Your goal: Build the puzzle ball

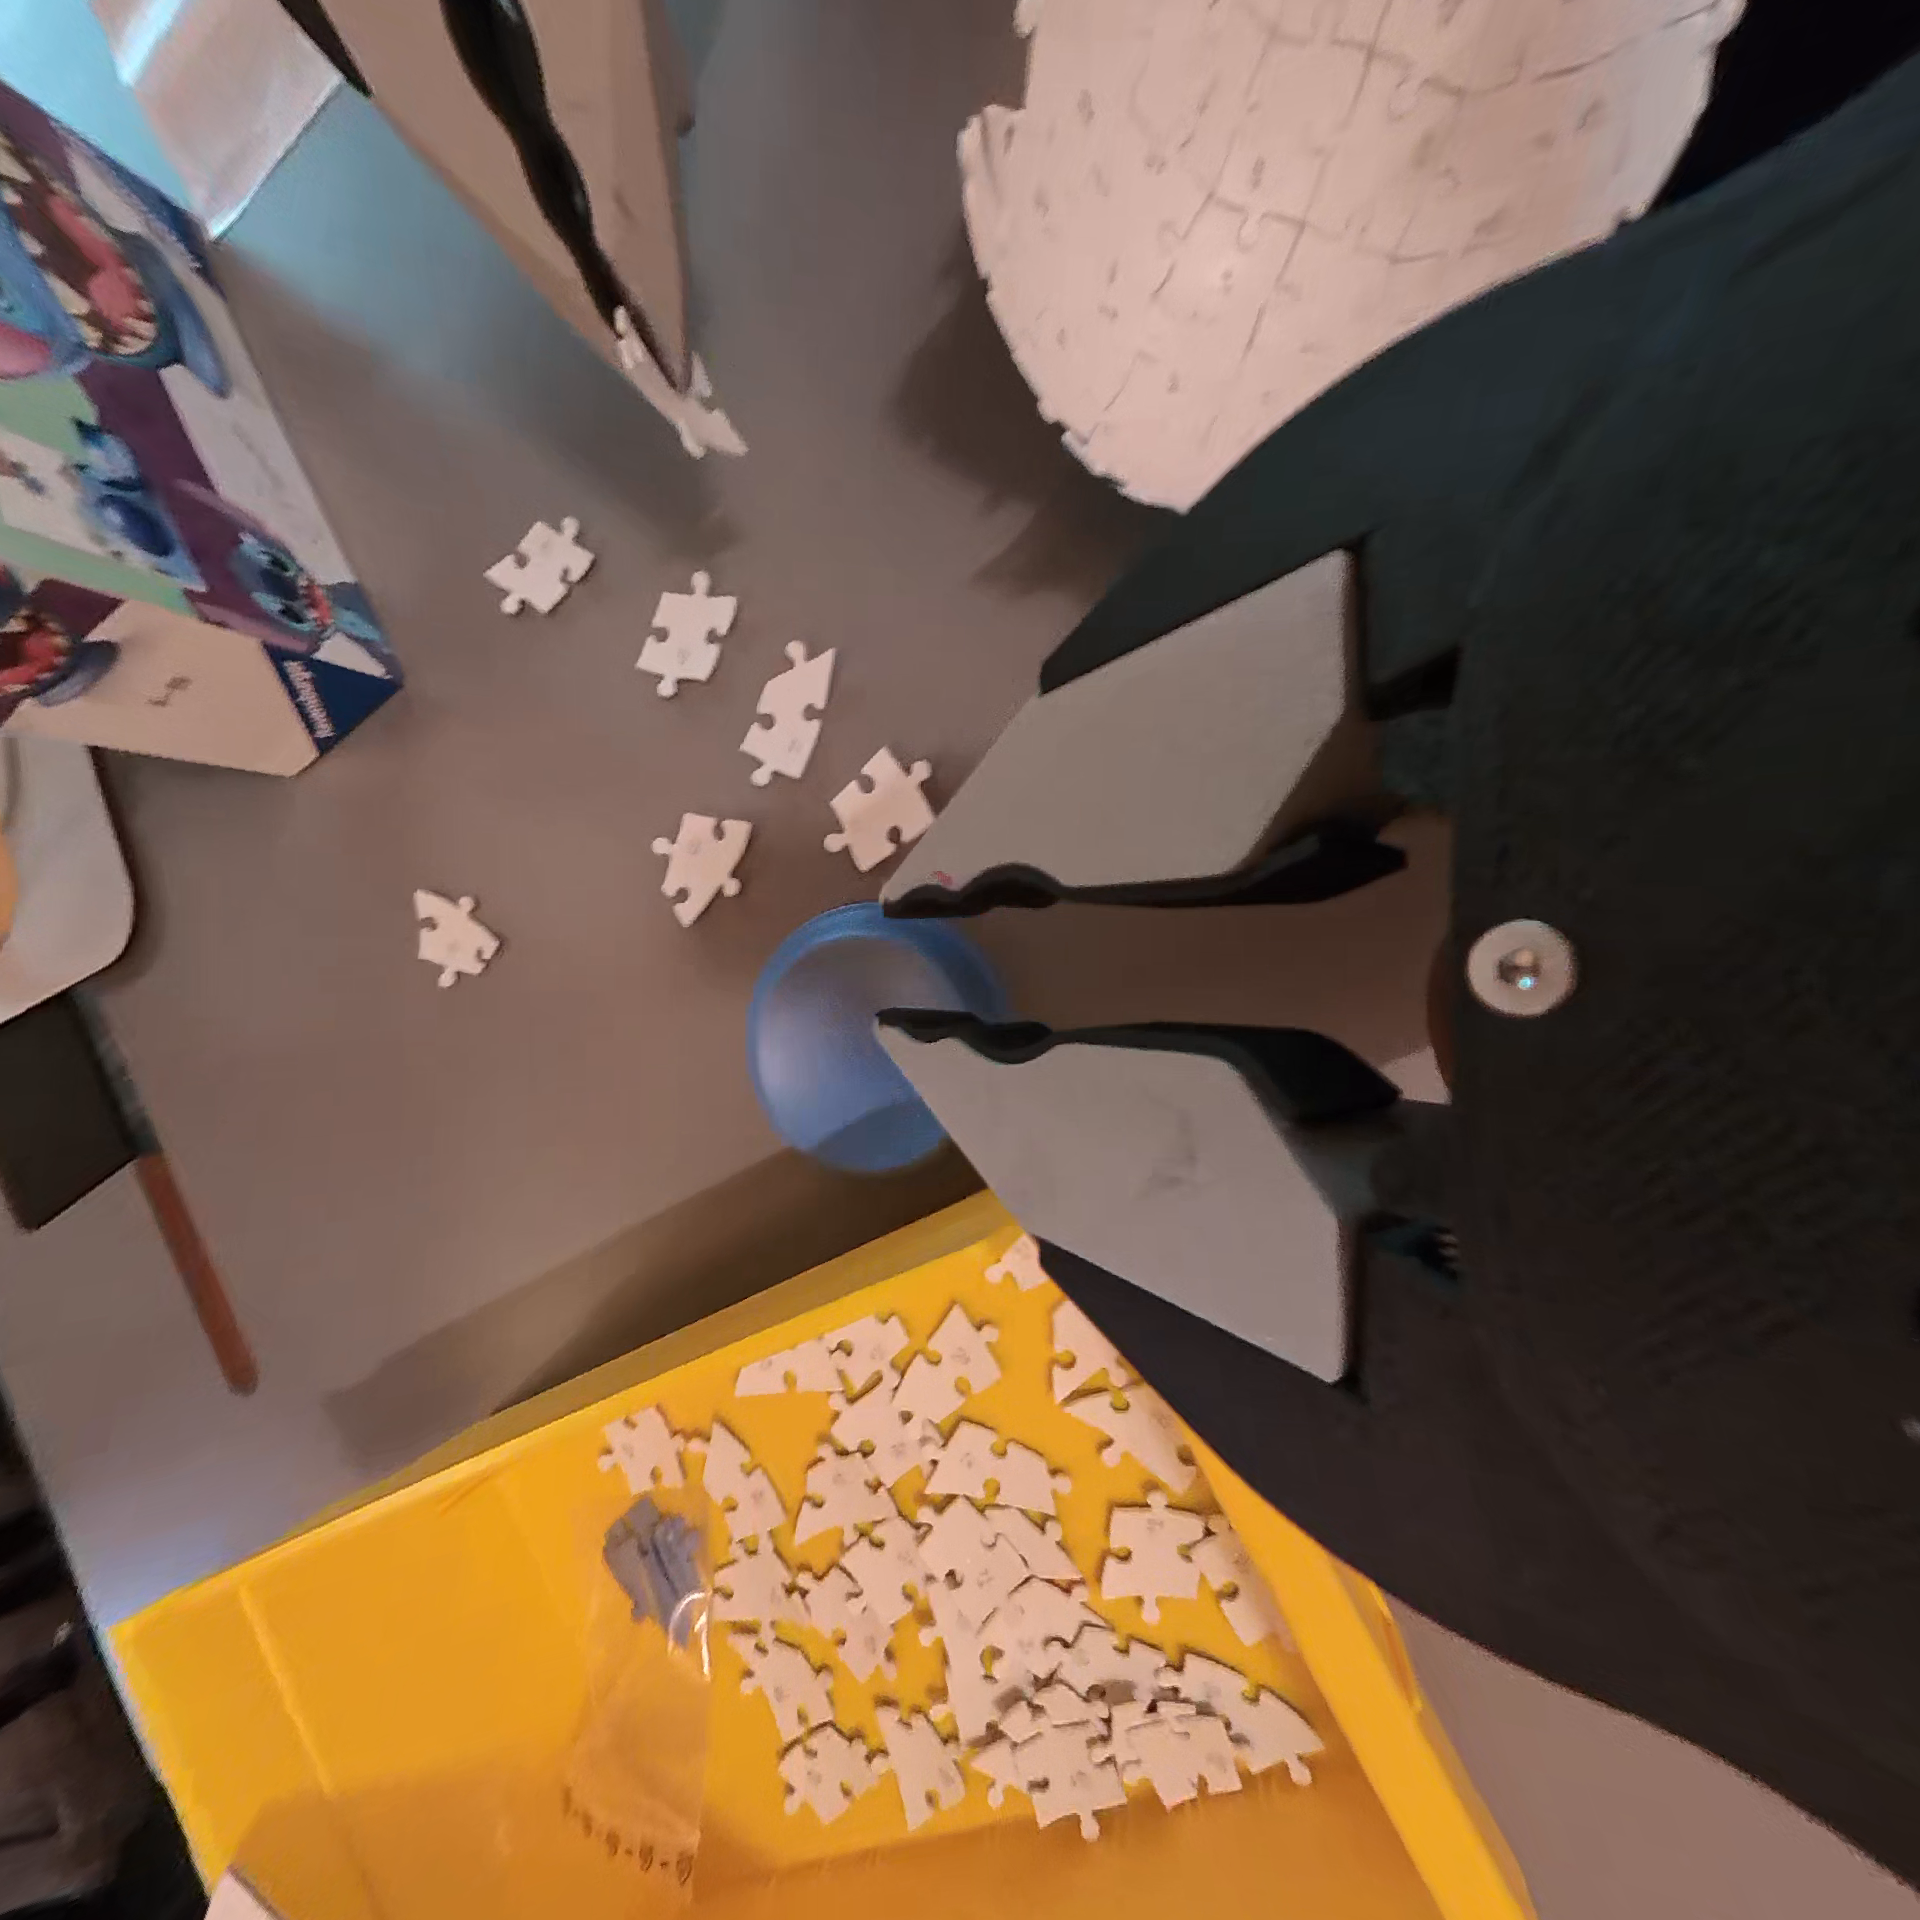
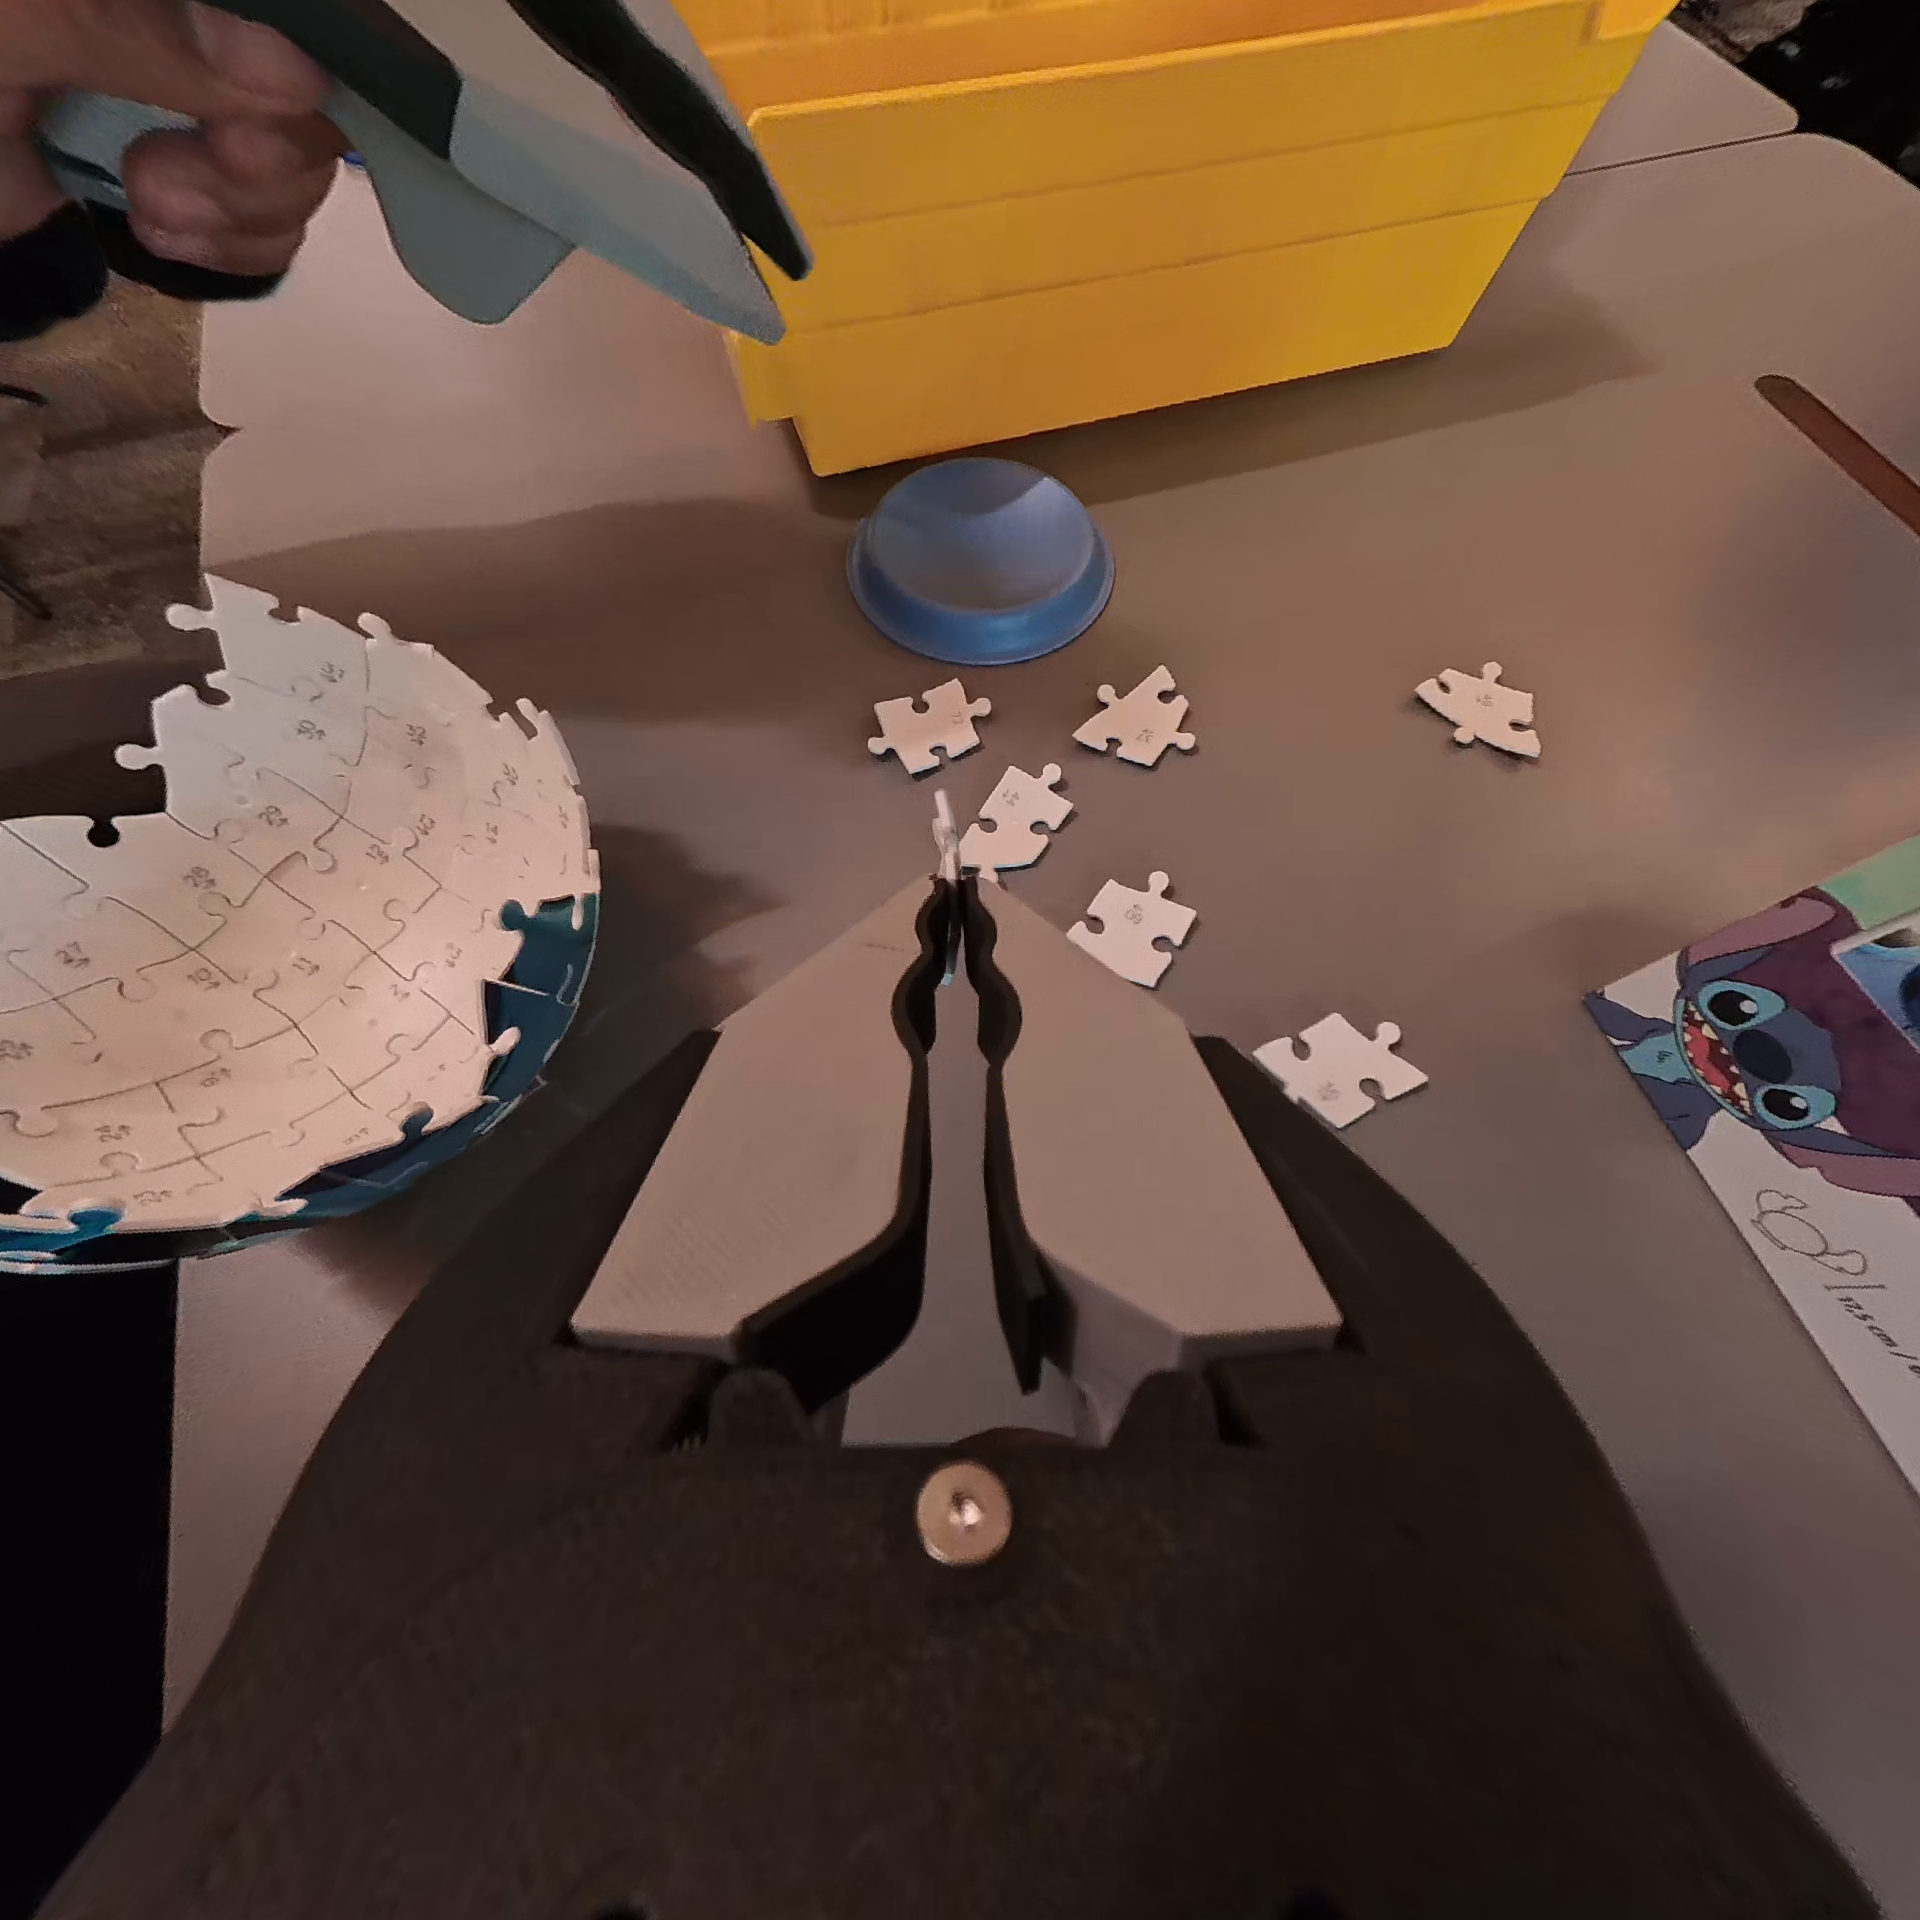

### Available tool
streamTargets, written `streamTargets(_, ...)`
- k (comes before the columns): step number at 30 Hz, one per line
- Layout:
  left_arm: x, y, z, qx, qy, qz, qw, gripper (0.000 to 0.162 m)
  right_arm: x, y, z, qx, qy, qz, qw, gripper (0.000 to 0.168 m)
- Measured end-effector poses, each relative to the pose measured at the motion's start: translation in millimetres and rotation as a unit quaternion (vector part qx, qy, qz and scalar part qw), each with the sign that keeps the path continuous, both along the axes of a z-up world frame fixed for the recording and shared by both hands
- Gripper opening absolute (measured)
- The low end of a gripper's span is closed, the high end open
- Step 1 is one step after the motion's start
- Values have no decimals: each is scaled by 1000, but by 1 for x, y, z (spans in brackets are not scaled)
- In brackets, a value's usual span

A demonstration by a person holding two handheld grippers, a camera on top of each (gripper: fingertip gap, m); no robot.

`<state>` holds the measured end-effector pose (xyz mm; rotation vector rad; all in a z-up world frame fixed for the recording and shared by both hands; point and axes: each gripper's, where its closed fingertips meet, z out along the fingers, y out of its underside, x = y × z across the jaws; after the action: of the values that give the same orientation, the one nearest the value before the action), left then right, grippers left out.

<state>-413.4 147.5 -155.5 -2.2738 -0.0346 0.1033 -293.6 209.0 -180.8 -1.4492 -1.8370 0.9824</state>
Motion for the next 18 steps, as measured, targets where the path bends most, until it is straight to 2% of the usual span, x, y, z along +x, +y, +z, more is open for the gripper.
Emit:
streamTargets(5,9,-22,9,-48,5,-54,997,17,0,-9,5,-6,13,21,1000,0)
streamTargets(10,31,-28,24,-55,-14,-124,991,21,6,-36,23,-26,49,86,995,0)
streamTargets(18,57,-24,-5,-81,-76,-198,974,25,5,-63,35,-34,26,143,989,0)
